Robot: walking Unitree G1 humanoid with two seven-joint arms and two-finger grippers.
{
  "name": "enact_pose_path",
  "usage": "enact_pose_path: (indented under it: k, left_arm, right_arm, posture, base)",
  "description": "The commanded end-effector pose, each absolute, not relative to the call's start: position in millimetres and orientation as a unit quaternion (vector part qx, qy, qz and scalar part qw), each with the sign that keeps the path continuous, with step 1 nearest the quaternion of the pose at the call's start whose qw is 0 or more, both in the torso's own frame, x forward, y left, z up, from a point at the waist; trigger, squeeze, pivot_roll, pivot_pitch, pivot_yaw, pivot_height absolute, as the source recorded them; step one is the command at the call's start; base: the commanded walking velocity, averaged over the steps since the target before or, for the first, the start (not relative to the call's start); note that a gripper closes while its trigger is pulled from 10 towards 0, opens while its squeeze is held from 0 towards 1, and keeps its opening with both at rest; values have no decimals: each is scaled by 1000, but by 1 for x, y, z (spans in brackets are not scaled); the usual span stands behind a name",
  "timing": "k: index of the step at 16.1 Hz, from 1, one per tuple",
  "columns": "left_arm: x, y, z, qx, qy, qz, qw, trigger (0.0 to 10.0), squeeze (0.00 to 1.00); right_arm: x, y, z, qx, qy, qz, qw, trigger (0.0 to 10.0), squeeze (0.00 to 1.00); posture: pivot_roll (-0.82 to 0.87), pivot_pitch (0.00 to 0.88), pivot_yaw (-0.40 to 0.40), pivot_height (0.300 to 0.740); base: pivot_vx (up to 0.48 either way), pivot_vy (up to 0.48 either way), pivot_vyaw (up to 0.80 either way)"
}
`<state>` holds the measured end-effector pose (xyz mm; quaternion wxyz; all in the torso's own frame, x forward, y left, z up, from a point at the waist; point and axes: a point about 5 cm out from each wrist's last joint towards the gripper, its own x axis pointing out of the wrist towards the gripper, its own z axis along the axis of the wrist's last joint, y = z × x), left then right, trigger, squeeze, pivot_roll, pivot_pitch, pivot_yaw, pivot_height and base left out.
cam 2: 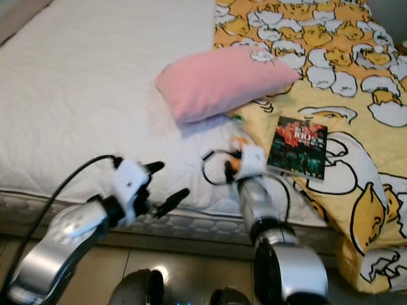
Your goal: Clean up the room
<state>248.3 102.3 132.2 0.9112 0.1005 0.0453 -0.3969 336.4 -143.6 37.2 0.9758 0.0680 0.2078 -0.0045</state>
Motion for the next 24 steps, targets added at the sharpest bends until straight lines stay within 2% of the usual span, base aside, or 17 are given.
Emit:
enact_pose_path:
  k: [1, 4, 6, 10, 13, 14, 16, 20, 24]
  left_arm:
    - [249, 98, 130, 96, 46, -408, 907, 10000, 0]
    - [266, 106, 129, 39, 41, -335, 941, 10000, 0]
    - [271, 113, 128, 27, 38, -296, 954, 10000, 0]
    - [284, 144, 122, 8, 27, -141, 990, 10000, 0]
    - [285, 153, 128, 14, 13, -109, 994, 10000, 0]
    - [278, 157, 128, 26, 14, -109, 994, 10000, 0]
    - [266, 160, 122, 38, 25, -116, 992, 10000, 0]
    - [271, 149, 117, 35, 28, -123, 991, 10000, 0]
    - [273, 147, 115, 31, 34, -127, 991, 10000, 0]
  right_arm:
    - [337, -140, 42, 65, 178, 6, 982, 0, 0]
    - [326, -145, 65, 23, 41, 21, 999, 0, 0]
    - [317, -153, 75, 24, 5, 10, 1000, 0, 0]
    - [281, -174, 107, -4, -86, -23, 996, 0, 0]
    - [261, -173, 106, -15, -83, -21, 996, 0, 0]
    - [244, -166, 105, -28, -78, -2, 997, 0, 0]
    - [231, -159, 98, -25, -58, 14, 998, 0, 0]
    - [245, -159, 98, 10, -37, 2, 999, 0, 0]
    - [256, -171, 91, 28, -8, -22, 999, 0, 0]
  posture:
    - [178, 40, -30, 731]
    - [117, 3, -22, 731]
    - [102, 0, -22, 731]
    - [50, 0, -20, 731]
    - [41, 0, -16, 731]
    - [28, 0, -11, 731]
    - [16, 0, -8, 731]
    - [10, 0, -11, 731]
    - [13, 0, -9, 731]
  base:
    - [0, 0, 0]
    - [0, 0, 0]
    - [0, 0, 0]
    - [0, 0, 0]
    - [0, 0, 0]
    - [0, 0, 0]
    - [0, 0, 0]
    - [0, 0, 0]
    - [0, 0, 636]
